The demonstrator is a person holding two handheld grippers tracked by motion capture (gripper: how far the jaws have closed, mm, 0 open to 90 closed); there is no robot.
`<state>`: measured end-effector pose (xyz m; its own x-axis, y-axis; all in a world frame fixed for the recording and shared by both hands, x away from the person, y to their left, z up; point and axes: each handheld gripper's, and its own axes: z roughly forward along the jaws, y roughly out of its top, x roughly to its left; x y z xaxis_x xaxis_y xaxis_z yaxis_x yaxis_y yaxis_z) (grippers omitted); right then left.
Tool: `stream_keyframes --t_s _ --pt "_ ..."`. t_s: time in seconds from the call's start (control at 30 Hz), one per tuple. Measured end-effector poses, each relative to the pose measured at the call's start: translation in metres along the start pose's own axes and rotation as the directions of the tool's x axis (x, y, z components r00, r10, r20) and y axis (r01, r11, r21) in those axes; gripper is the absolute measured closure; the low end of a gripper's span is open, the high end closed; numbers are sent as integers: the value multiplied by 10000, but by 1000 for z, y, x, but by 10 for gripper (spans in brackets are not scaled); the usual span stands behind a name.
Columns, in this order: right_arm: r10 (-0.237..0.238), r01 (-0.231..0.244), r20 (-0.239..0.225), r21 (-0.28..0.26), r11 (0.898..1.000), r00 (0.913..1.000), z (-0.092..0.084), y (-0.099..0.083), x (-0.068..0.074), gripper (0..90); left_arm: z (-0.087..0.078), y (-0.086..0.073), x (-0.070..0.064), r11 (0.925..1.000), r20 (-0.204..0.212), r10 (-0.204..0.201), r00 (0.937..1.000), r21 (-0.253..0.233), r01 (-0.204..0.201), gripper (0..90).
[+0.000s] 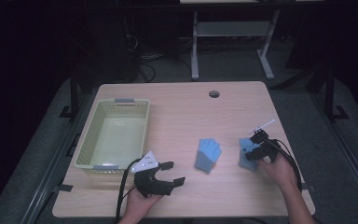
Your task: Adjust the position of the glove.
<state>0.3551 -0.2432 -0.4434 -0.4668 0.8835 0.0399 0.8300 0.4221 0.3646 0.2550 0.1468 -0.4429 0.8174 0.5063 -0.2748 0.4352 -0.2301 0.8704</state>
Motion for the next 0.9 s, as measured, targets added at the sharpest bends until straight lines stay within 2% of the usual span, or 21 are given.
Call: stream_keyframes --t_s 0.23,0.3,0.43,0.67,0.9 --pt "-26 26 92 15 10000 10000 0 1 2 686 -1 1 -2 9999 -59 95 9999 -91 -95 236" --pt "-62 62 87 -9 10000 9999 0 0 2 752 -1 0 -2 9999 -74 119 9999 -77 -120 236" --pt "53 -53 18 -38 10000 10000 0 1 0 800 -1 0 -1 9999 -74 86 9999 -87 -87 236" --pt "247 -248 -74 -162 9996 9997 -3 0 -2 829 -3 1 0 9998 -55 33 10000 -201 -34 236" --pt "296 -307 -205 -520 9982 9993 -17 -1 -2 831 -5 3 1 9996 -124 -17 9999 -297 13 236"
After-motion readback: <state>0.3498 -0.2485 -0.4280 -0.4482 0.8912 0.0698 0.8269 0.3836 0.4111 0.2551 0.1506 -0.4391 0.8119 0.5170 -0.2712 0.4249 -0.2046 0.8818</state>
